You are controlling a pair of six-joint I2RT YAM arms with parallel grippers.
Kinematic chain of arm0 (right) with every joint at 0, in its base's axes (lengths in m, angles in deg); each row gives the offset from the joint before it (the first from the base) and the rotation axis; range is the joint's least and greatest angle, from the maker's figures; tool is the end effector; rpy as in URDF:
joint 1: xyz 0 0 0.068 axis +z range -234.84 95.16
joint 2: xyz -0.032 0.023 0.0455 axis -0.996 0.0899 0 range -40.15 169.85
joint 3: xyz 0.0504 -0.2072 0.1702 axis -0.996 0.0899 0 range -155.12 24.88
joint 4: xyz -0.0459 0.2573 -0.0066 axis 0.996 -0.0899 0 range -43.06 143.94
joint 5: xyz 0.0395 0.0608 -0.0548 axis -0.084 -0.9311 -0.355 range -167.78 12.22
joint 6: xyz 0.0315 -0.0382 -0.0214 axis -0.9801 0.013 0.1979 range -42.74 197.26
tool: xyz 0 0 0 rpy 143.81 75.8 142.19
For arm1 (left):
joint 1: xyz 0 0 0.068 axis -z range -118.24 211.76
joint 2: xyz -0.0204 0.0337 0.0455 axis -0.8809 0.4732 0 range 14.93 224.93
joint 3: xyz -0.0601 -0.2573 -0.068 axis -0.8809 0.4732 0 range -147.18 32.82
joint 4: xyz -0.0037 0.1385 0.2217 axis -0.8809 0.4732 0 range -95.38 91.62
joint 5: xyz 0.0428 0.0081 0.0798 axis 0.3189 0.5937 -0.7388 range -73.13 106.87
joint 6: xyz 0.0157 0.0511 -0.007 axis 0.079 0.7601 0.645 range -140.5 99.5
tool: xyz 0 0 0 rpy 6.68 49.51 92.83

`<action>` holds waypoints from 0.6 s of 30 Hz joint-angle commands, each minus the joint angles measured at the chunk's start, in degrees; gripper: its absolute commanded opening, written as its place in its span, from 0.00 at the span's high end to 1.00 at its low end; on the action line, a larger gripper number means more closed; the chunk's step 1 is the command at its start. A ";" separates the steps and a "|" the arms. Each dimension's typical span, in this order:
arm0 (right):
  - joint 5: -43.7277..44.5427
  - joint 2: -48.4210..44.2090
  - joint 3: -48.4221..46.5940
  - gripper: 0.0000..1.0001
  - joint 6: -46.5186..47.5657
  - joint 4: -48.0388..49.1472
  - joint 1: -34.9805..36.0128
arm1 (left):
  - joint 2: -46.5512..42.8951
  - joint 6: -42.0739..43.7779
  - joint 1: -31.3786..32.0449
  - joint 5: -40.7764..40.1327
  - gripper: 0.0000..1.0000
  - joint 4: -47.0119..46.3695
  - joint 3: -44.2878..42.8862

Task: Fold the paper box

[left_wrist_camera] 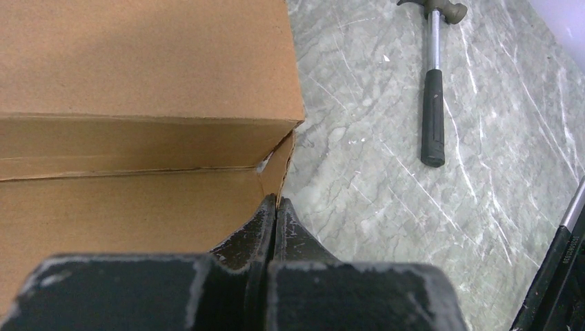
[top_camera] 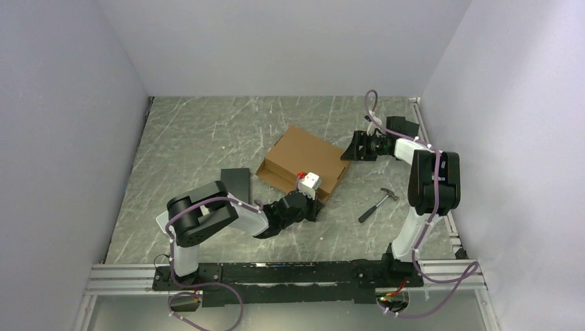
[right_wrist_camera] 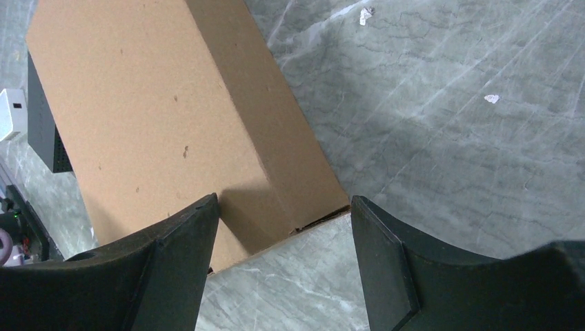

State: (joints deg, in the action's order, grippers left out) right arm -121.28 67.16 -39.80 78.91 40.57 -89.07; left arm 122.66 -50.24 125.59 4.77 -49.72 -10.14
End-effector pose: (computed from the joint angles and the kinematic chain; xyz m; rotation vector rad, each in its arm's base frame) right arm 0.3760 -0.0032 0.1610 -0.2357 2.3764 0.9072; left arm 0.1660 -0.3208 0.1310 0.4496 1.9730 -0.8752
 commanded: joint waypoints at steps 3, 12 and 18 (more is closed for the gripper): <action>7.95 2.97 -0.96 0.28 2.12 -0.52 0.51 | 0.30 -1.97 0.24 -2.33 1.00 1.62 0.36; 8.25 3.58 -1.27 0.28 2.46 -0.99 0.80 | 0.82 -2.02 0.41 -3.72 1.00 -1.41 2.06; 8.23 3.60 -1.40 0.28 2.48 -1.14 0.95 | 1.77 -1.24 0.59 -3.46 1.00 -3.22 2.67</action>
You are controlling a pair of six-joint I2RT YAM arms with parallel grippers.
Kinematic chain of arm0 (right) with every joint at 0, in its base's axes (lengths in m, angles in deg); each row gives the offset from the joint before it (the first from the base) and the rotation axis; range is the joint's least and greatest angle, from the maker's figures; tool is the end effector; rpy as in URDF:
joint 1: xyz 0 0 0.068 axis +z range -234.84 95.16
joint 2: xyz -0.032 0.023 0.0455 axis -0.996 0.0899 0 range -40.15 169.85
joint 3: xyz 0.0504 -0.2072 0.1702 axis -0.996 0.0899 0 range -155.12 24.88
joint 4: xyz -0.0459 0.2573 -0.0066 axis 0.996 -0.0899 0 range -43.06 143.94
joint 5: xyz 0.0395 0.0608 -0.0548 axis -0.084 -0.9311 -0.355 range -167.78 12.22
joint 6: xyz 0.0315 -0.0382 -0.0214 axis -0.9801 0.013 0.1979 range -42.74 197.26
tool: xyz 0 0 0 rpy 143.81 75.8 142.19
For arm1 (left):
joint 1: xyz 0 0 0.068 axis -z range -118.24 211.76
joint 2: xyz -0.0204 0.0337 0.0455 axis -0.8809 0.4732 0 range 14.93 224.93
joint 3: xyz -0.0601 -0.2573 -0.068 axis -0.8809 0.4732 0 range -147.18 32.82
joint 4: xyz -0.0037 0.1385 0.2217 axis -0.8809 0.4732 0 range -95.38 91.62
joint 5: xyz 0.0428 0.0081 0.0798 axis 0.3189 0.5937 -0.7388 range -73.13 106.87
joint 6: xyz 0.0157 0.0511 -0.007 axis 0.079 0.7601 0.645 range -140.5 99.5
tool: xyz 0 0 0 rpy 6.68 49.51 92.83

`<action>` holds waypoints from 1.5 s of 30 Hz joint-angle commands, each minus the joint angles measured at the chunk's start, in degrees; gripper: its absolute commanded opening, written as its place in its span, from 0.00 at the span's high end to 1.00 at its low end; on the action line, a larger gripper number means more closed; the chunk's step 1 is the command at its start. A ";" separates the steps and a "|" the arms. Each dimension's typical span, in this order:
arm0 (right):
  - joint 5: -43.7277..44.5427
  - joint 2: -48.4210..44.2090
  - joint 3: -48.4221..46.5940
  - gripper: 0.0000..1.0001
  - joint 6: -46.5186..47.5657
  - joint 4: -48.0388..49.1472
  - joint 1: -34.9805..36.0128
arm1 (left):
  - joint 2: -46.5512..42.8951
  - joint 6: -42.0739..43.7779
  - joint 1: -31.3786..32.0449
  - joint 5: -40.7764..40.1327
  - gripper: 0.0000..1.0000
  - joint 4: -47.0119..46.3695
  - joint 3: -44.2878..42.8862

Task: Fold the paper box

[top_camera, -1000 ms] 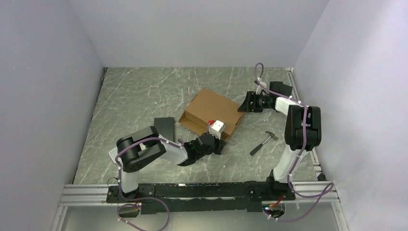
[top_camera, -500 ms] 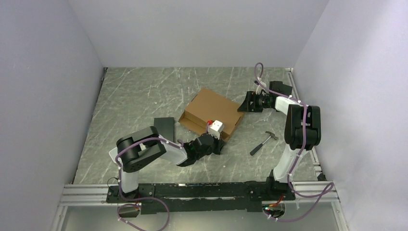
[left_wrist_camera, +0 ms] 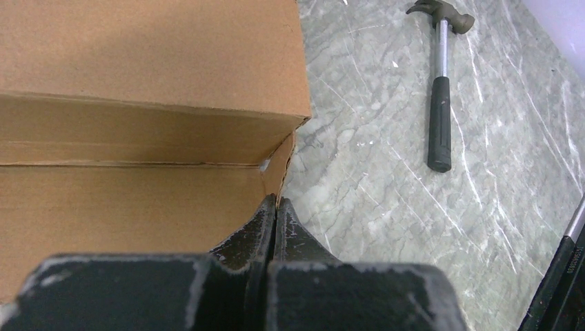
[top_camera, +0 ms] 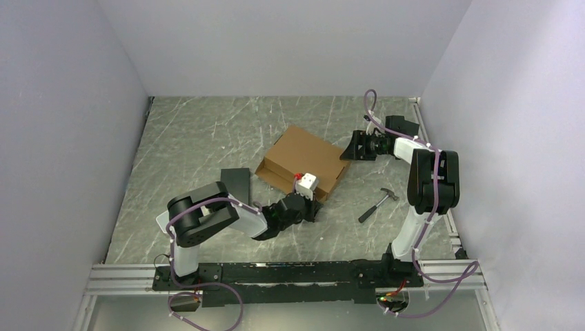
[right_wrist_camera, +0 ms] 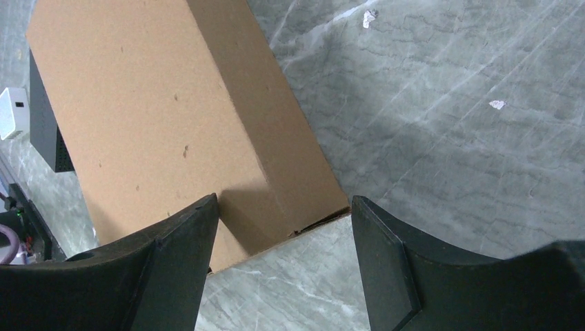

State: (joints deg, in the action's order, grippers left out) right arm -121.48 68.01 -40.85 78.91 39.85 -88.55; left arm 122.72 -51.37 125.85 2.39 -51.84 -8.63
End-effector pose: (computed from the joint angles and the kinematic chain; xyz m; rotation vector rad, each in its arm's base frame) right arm 0.3794 0.0001 0.1602 -0.2441 2.3836 0.9192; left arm 0.1636 -0.3163 0.1277 0.4005 1.9654 -0.8618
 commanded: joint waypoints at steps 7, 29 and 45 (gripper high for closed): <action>8.32 2.93 -0.45 0.27 2.66 -0.59 0.54 | 2.35 0.80 0.50 -0.81 1.00 -1.68 0.94; 7.23 2.19 -0.27 0.27 3.10 -1.12 1.20 | -1.07 2.50 0.29 -0.88 1.00 31.99 -16.87; 6.55 2.06 -0.18 0.28 3.27 -1.38 1.41 | 2.56 2.44 -2.90 7.91 0.98 46.15 -30.89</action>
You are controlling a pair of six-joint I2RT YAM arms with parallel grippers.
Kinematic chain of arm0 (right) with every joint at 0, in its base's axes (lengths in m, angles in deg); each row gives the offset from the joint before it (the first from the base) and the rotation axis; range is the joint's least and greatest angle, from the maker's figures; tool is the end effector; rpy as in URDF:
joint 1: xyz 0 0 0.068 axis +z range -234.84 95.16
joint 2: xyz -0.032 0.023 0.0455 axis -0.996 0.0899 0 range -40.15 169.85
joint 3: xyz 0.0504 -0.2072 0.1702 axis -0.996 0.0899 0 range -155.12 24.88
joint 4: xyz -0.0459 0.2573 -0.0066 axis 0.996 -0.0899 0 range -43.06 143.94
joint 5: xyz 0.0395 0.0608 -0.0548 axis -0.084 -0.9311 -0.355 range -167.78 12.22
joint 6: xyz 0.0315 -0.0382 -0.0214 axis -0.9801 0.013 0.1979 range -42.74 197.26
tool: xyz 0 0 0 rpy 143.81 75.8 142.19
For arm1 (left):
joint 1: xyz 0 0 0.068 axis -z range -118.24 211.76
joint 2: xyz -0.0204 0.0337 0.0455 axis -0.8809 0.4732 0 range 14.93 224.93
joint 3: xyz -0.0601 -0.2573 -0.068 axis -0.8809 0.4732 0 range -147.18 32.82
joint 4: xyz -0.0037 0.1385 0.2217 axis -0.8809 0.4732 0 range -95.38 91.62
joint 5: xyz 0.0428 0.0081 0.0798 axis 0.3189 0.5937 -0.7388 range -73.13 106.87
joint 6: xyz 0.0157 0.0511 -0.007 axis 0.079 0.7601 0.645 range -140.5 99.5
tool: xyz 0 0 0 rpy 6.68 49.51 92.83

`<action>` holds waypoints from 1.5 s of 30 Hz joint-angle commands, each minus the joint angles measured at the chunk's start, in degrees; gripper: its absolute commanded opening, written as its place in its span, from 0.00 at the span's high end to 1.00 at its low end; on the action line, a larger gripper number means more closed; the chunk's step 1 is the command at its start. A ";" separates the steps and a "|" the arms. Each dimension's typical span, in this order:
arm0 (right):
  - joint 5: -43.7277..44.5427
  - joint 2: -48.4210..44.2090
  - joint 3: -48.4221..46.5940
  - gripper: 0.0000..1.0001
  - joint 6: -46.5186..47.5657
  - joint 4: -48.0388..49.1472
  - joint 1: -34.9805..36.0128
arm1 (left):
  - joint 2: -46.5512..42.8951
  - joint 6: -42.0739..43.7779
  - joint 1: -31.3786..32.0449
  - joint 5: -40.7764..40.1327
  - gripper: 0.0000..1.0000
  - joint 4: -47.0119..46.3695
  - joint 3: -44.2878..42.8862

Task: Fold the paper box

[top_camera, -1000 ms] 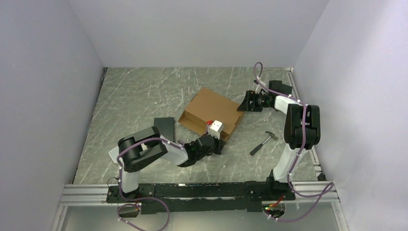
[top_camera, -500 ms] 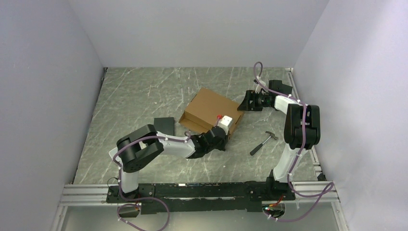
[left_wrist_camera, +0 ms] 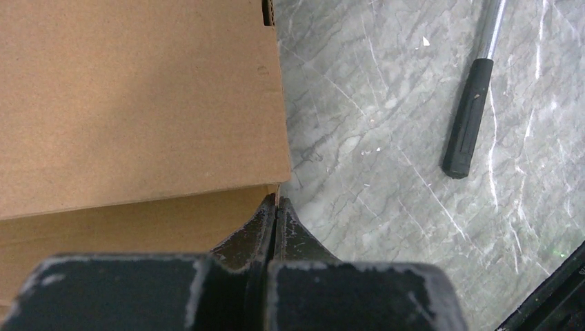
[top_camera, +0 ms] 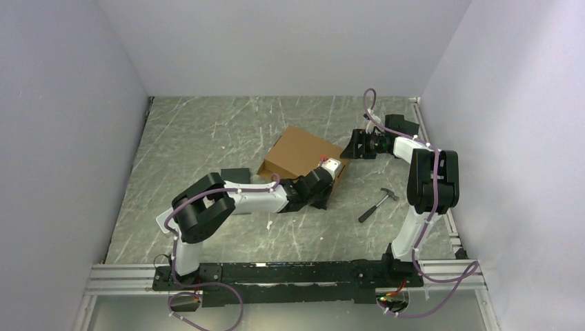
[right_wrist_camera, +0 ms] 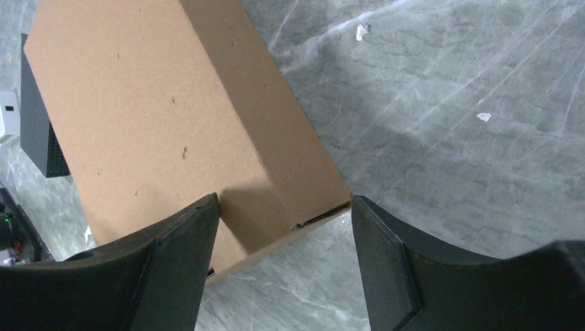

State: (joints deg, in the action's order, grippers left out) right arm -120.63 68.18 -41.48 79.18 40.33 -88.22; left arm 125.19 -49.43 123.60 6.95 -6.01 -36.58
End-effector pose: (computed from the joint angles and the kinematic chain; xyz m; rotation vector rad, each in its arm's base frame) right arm 0.3826 0.0017 0.1623 -0.2579 2.3743 0.8952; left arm 0.2033 -0.3667 0.1759 0.5728 2.2716 -0.6303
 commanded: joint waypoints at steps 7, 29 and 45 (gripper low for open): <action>5.67 1.88 0.45 0.28 3.10 -1.95 1.05 | -1.55 -0.77 -1.70 10.53 0.77 -1.70 -0.44; 5.57 1.88 0.32 0.28 3.26 -1.99 1.09 | -19.56 -7.39 -5.24 20.00 0.86 -10.91 21.24; 5.64 1.88 0.45 0.28 3.11 -1.95 1.10 | -5.07 -27.86 -6.71 15.29 1.00 -29.96 25.00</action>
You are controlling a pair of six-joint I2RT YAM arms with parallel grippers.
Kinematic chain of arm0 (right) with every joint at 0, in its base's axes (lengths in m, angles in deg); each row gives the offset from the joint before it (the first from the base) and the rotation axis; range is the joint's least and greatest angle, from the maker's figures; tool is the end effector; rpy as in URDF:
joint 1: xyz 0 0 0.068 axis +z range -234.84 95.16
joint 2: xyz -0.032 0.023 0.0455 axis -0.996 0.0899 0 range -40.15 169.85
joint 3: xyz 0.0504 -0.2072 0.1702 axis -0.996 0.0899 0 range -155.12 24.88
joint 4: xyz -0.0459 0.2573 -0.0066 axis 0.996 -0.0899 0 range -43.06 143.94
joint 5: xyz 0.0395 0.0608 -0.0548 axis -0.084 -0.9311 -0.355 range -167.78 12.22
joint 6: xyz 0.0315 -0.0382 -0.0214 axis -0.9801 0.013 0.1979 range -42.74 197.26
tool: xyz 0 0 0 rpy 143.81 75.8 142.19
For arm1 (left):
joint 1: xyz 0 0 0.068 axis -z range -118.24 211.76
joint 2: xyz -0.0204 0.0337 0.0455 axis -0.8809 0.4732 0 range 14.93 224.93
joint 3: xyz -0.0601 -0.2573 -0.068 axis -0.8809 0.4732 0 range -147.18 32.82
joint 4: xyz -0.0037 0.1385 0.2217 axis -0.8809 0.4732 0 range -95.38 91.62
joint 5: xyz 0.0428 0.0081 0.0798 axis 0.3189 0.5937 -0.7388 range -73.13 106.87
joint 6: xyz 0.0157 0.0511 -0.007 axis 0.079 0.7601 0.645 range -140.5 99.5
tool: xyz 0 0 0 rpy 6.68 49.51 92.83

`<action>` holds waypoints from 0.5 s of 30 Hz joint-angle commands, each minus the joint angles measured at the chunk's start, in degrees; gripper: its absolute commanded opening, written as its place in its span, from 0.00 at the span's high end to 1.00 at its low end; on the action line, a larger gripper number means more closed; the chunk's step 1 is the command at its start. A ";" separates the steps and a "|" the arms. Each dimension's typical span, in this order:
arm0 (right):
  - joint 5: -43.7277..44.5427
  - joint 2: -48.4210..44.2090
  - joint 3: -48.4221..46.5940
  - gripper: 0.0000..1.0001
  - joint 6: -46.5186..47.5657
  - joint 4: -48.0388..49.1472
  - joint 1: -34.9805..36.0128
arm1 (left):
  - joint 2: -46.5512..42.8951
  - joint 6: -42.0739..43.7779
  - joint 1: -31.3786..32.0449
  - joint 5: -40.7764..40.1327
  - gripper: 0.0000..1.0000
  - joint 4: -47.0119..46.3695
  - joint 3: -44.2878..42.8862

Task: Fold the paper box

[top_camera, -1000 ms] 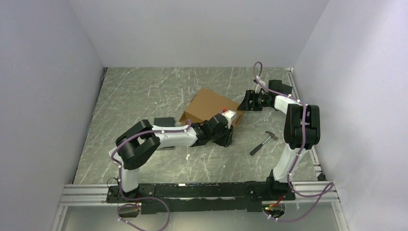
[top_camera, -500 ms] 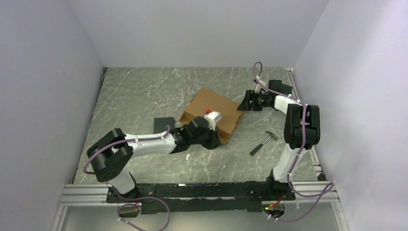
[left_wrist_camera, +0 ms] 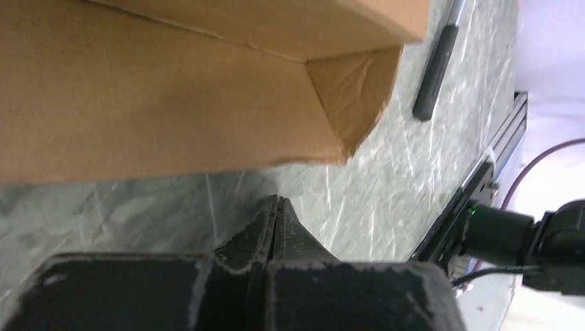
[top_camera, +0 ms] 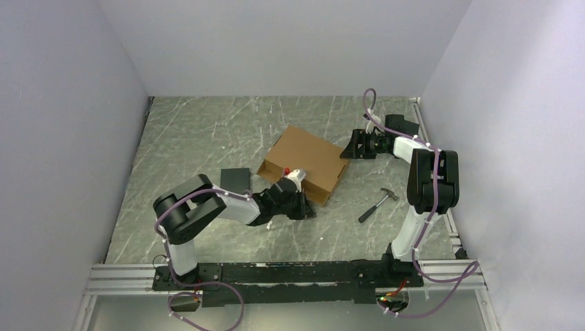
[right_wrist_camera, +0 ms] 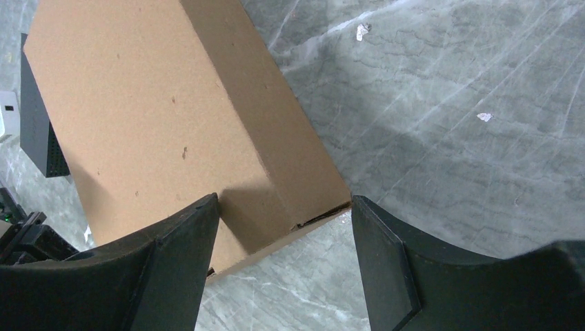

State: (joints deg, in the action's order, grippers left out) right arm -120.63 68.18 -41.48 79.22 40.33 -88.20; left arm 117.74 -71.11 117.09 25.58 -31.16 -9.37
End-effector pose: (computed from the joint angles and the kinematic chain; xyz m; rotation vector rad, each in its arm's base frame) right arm 0.3826 0.0019 0.1623 -0.2591 2.3741 0.8951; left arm 0.1894 -0.2832 0.1246 0.1976 2.4329 -1.1289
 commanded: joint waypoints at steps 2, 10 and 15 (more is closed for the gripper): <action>5.62 1.96 0.37 0.28 3.05 -1.95 1.06 | 3.29 -7.94 -0.18 -4.77 1.00 -6.12 -2.63; 5.88 1.73 0.53 0.28 2.89 -1.78 1.15 | 4.16 -13.36 -1.16 -8.40 1.00 -8.95 -9.61; 5.93 1.75 0.54 0.28 2.88 -1.77 1.13 | 5.48 -15.95 -1.62 -7.36 1.00 -10.48 -12.86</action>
State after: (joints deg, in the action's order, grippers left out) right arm -120.39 68.18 -41.51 79.20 40.62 -88.18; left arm 122.44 -83.20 116.10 19.61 -34.75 -18.29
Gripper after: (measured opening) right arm 0.727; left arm 0.007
